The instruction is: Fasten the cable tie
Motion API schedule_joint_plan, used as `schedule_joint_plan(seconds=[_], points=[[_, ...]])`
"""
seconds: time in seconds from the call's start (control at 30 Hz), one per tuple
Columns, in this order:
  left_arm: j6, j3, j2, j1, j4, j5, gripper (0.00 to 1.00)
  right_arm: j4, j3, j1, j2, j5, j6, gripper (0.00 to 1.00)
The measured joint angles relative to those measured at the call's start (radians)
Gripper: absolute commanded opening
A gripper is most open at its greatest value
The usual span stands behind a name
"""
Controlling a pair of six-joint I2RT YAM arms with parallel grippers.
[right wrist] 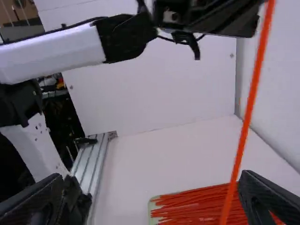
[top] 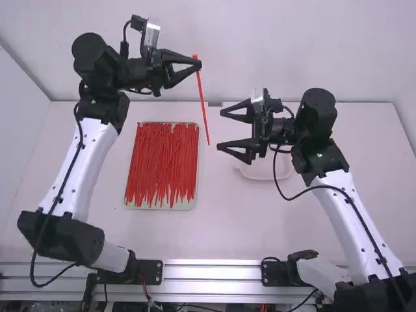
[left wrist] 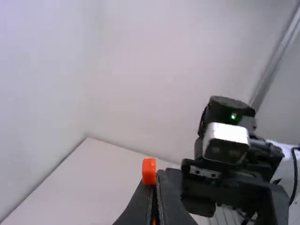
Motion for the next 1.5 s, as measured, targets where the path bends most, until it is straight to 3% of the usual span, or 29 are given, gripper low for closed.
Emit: schedule_joint_plan(seconds=[0.3,0.5,0.63,0.8,1.1,1.17,1.2,1.23,1.4,1.47,1.5], points=[[-0.171,0.228,0.203,0.0,-0.309,-0.055,0.02,-0.014,0.0,-0.085,0.0,-0.08,-0.439,0.98],[-0.237,0.262,0.222,0.0,-0.513,-0.099,0.03,-0.014,0.0,-0.131,0.0,-0.152,-0.697,0.98],[-0.329,0.262,0.223,0.0,-0.532,-0.074,0.03,-0.011,0.0,-0.143,0.0,-0.18,-0.805,0.98],[-0.428,0.262,0.223,-0.008,-0.585,-0.01,0.02,-0.009,0.0,-0.127,0.0,-0.233,-0.988,0.98],[-0.625,0.262,0.224,-0.047,-0.61,0.022,0.02,-0.006,-0.051,-0.013,0.0,-0.274,-1.432,1.0],[-0.668,0.262,0.224,-0.047,-0.587,0.018,0.02,-0.005,-0.058,0.016,0.0,-0.274,-1.501,0.79],[-0.669,0.262,0.223,-0.047,-0.586,0.018,0.02,-0.004,-0.058,0.017,0.0,-0.274,-1.505,0.77],[-0.685,0.262,0.223,-0.046,-0.585,0.018,0.02,-0.003,-0.058,0.03,0.0,-0.274,-1.527,0.68],[-0.711,0.262,0.223,-0.05,-0.586,0.014,0.02,-0.004,-0.058,0.051,0.0,-0.274,-1.568,0.65],[-0.718,0.262,0.223,-0.052,-0.586,0.003,0.02,-0.005,-0.058,0.052,0.0,-0.275,-1.574,0.61],[-0.719,0.262,0.223,-0.055,-0.585,-0.006,0.02,-0.005,-0.058,0.05,0.0,-0.275,-1.579,0.54]])
